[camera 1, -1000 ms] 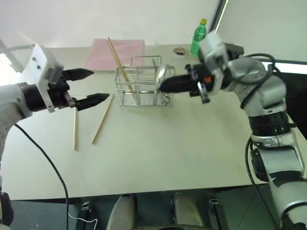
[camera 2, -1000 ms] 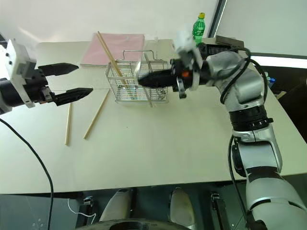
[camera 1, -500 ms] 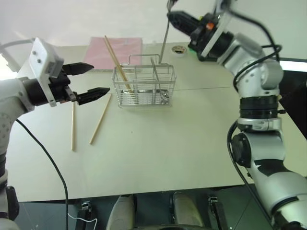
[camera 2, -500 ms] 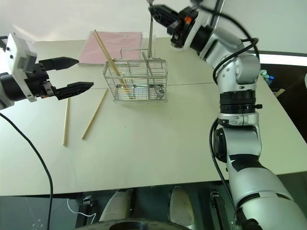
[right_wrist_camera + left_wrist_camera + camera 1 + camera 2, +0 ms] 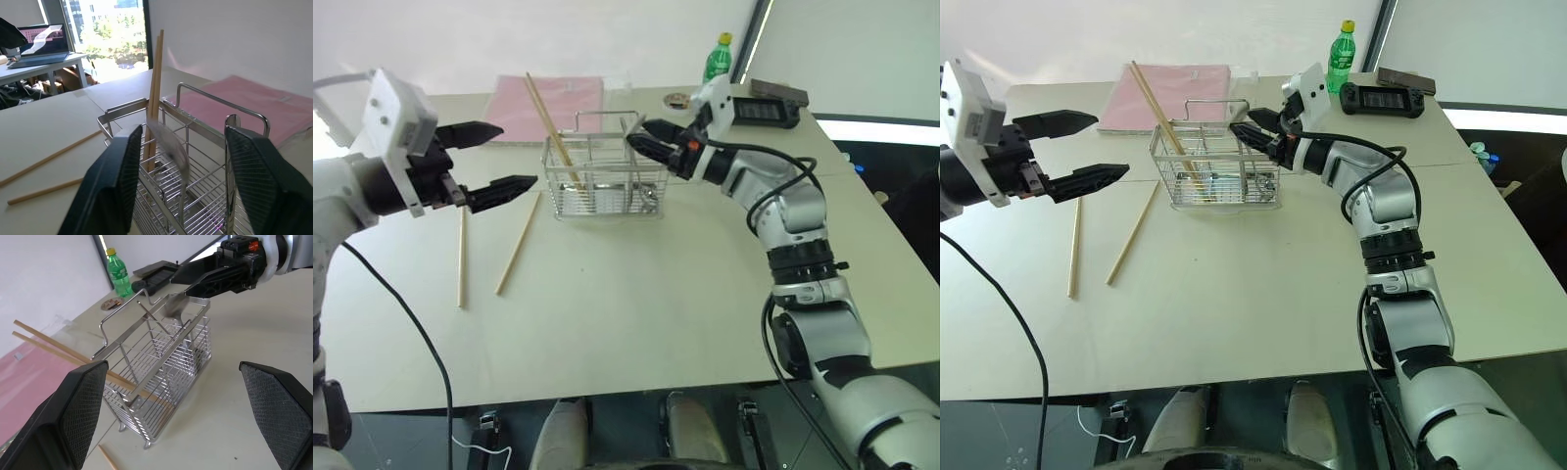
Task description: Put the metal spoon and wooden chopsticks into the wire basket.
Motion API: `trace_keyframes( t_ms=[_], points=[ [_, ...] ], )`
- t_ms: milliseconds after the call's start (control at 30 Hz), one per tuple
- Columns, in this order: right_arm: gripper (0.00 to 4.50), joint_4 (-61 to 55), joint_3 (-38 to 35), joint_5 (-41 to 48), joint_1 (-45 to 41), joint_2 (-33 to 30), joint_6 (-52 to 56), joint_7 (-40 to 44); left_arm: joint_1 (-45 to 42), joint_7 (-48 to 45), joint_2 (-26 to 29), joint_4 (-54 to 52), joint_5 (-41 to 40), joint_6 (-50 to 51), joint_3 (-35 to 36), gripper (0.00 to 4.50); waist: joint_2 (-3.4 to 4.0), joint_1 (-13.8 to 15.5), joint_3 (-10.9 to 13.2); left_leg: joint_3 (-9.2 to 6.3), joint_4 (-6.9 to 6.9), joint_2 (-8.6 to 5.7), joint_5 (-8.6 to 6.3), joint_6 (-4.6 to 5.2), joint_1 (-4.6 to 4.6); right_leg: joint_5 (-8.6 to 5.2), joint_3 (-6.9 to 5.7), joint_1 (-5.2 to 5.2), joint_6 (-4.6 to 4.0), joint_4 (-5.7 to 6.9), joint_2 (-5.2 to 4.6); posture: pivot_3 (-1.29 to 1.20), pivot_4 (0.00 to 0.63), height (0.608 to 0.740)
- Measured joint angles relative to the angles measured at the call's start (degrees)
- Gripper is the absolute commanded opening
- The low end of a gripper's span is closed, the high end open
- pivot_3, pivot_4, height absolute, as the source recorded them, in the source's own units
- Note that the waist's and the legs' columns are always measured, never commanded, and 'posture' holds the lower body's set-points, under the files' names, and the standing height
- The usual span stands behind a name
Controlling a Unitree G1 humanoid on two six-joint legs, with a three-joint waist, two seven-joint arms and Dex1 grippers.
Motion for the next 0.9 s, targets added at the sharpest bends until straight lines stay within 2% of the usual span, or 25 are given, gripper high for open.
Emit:
trace_keyframes(
  t_ms=[167,267,367,467,533,633,700,900],
  points=[
    [2.87,-4.6,-1.9,0.9,0.0,-4.5,3.1,0.3,0.7,0.5,0.1,0.2,0.1,0.1,1.1,4.5,0.0,0.2,0.0,0.0,0.0,0.0,0.0,0.0,-0.01,0.0,0.0,0.03,0.0,-0.05,0.0,0.0,0.15,0.721],
    [2.87,-8.3,-4.6,3.5,-0.2,-9.6,6.7,2.7,2.0,0.8,0.2,0.5,0.1,0.2,2.5,4.5,0.0,0.2,0.0,0.0,0.0,0.0,0.0,0.0,-0.01,0.0,0.0,0.03,0.0,-0.06,-0.01,0.0,0.15,0.721],
    [2.87,-15.5,-7.3,9.7,0.6,-17.0,12.8,9.0,3.7,1.4,0.3,1.5,0.4,0.4,4.2,4.5,0.01,0.2,0.0,0.0,-0.01,0.01,-0.02,0.03,-0.01,-0.01,0.0,0.02,0.0,-0.06,0.0,0.0,0.15,0.721],
    [2.87,-24.8,-9.7,15.1,7.2,-25.8,16.6,16.7,6.4,2.9,0.6,3.7,1.5,0.6,7.4,4.5,-0.06,0.3,0.0,0.01,-0.02,0.02,-0.1,0.16,0.02,-0.04,-0.01,0.13,0.02,-0.2,-0.01,0.0,0.15,0.721],
    [2.87,-30.8,-11.3,18.4,15.5,-30.4,19.4,20.2,8.7,4.4,0.7,5.4,2.2,1.3,10.0,4.5,-0.07,0.3,0.0,0.03,0.0,0.02,-0.11,0.16,0.01,-0.05,-0.01,0.18,-0.01,-0.31,-0.02,0.0,0.15,0.721],
    [2.87,-36.2,-13.1,21.3,25.1,-31.7,22.5,20.0,9.6,8.0,0.6,7.7,3.7,2.9,11.7,4.5,-0.07,0.2,0.0,0.06,0.07,0.04,-0.11,0.16,0.01,-0.12,0.0,0.2,-0.18,-0.39,-0.02,0.0,0.15,0.721],
    [2.87,-40.4,-14.4,22.6,30.0,-30.7,23.7,16.7,8.8,13.3,0.0,9.8,5.5,5.3,12.0,4.5,-0.06,0.3,0.0,0.07,0.08,0.04,-0.11,0.16,0.02,-0.09,0.01,0.2,-0.26,-0.42,-0.03,0.0,0.15,0.721],
    [2.87,-46.2,-15.4,23.5,37.0,-26.6,24.1,8.1,1.1,30.0,-6.2,17.2,10.8,18.6,8.7,4.5,-0.16,1.7,0.0,0.07,0.14,0.04,-0.1,0.16,-0.02,0.03,-0.01,0.26,-0.03,-0.51,-0.02,0.0,0.15,0.721]
  ],
)
